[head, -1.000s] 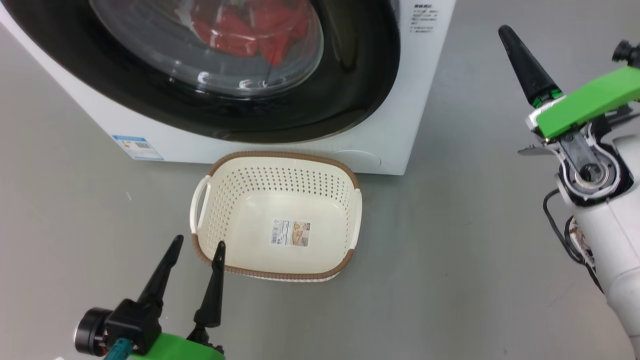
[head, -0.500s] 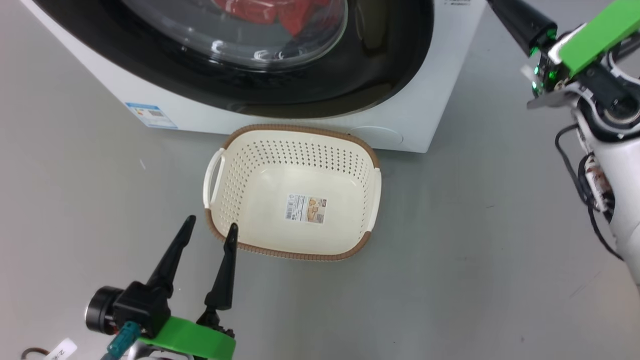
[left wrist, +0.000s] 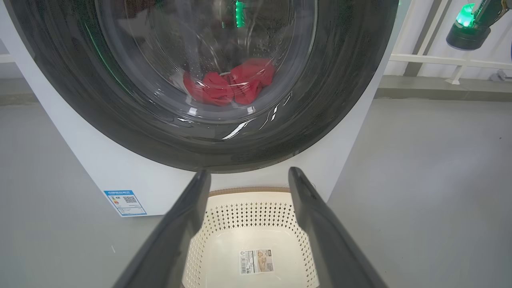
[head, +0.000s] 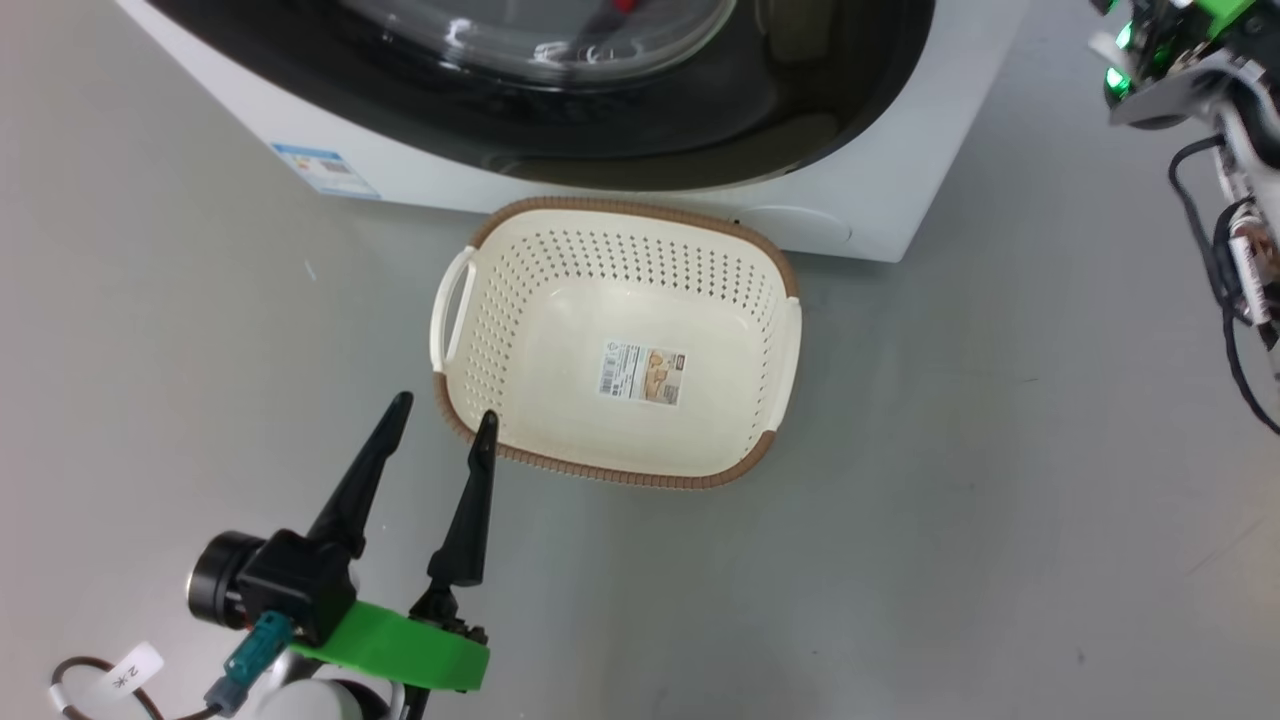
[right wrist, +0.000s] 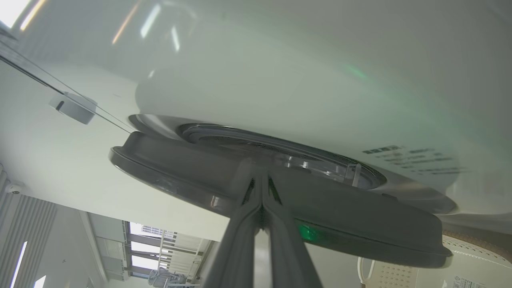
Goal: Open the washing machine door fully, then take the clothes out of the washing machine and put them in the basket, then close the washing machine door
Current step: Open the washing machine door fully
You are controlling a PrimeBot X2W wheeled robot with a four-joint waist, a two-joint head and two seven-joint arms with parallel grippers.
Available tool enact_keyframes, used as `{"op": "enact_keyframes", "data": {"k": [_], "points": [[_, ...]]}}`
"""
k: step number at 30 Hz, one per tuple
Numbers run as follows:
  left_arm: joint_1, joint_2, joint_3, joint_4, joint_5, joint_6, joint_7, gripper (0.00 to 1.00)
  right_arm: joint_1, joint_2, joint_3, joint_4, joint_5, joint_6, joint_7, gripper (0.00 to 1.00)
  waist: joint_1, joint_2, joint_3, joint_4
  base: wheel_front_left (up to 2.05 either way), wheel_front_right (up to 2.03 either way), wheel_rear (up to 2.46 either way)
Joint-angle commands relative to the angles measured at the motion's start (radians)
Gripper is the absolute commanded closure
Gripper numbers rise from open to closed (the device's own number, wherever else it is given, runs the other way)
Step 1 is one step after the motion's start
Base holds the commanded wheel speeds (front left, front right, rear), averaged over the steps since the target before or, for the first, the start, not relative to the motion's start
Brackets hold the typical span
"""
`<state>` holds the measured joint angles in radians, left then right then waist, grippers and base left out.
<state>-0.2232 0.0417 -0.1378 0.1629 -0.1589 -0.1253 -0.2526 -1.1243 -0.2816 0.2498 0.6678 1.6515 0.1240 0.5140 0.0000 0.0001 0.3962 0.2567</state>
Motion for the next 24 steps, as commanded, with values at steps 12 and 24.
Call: {"op": "enact_keyframes", "data": {"k": [12, 24], "points": [[-0.054, 0.011, 0.012, -0.039, -0.03, -0.005, -0.009, 0.0, -0.114, 0.017, 0.013, 0.068, 0.006, 0.007, 0.076, 1.0, 0.0, -0.0001, 0.069, 0.04, 0.0, 0.0, 0.0], [-0.06, 0.009, 0.009, -0.038, -0.036, -0.005, -0.009, 0.0, -0.13, 0.03, 0.026, 0.09, -0.011, 0.007, 0.107, 1.0, 0.0, -0.0001, 0.07, 0.05, 0.0, 0.0, 0.0]]}}
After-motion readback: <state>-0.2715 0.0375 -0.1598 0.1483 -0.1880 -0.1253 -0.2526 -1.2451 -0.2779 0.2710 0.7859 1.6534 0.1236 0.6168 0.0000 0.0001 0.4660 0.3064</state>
